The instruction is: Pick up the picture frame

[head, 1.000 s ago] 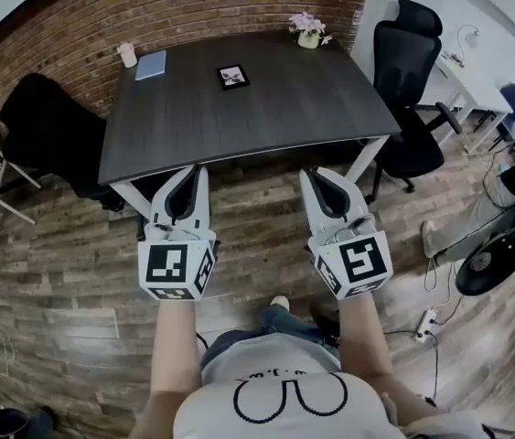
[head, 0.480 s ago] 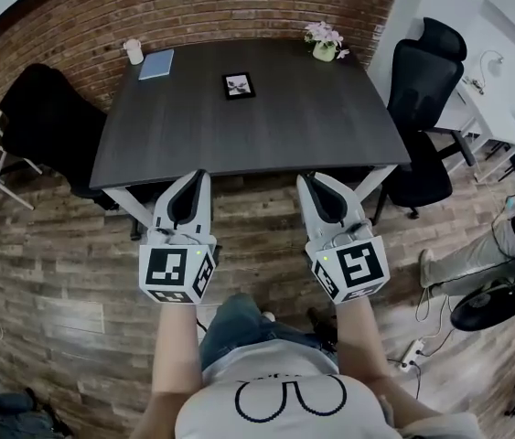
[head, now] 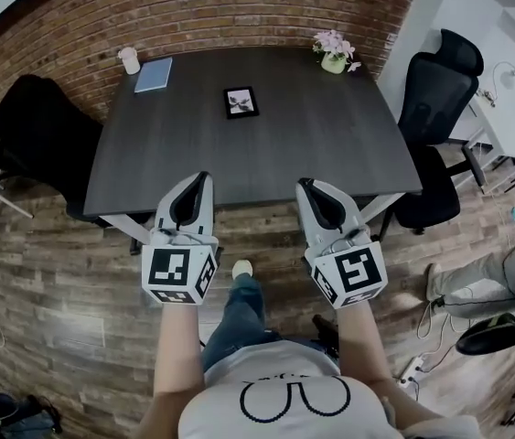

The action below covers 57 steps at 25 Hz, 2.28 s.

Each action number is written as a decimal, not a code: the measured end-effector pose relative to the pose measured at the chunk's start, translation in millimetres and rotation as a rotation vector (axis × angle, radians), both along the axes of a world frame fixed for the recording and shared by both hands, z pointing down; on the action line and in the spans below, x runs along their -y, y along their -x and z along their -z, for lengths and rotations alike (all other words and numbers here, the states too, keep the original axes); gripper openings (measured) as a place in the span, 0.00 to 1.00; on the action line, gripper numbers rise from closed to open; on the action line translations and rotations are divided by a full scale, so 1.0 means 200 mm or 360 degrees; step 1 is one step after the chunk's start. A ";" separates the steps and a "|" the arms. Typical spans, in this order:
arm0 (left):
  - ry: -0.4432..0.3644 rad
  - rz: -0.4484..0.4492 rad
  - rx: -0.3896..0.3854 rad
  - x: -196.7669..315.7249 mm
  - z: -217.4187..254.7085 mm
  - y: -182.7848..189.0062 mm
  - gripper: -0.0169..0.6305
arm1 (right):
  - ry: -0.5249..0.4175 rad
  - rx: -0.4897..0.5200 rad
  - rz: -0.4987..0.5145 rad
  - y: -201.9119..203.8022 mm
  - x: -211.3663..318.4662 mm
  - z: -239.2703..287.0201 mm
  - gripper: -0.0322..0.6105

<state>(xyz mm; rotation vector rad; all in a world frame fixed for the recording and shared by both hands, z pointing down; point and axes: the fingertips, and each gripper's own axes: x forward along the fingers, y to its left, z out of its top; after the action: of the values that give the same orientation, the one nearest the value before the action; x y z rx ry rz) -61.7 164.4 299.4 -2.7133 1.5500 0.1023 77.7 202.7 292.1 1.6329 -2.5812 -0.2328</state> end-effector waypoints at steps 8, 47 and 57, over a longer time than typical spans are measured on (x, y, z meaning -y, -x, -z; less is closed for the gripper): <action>0.0019 -0.0004 -0.0039 0.59 0.02 0.02 0.02 | 0.0025 0.0006 -0.0014 -0.01 0.57 0.00 0.05; 0.0518 0.0044 0.0016 2.06 -0.54 -0.07 0.24 | 0.0351 0.0066 -0.0025 -0.10 2.10 -0.35 0.17; 0.0817 0.0151 0.0077 2.28 -0.90 -0.15 0.24 | 0.0621 0.0153 0.0025 -0.17 2.40 -0.67 0.35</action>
<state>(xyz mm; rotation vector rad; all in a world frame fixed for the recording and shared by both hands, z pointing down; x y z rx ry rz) -30.8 -292.4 478.8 -2.9563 1.9082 -0.4163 111.1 -276.7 426.2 1.5113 -2.4987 0.3360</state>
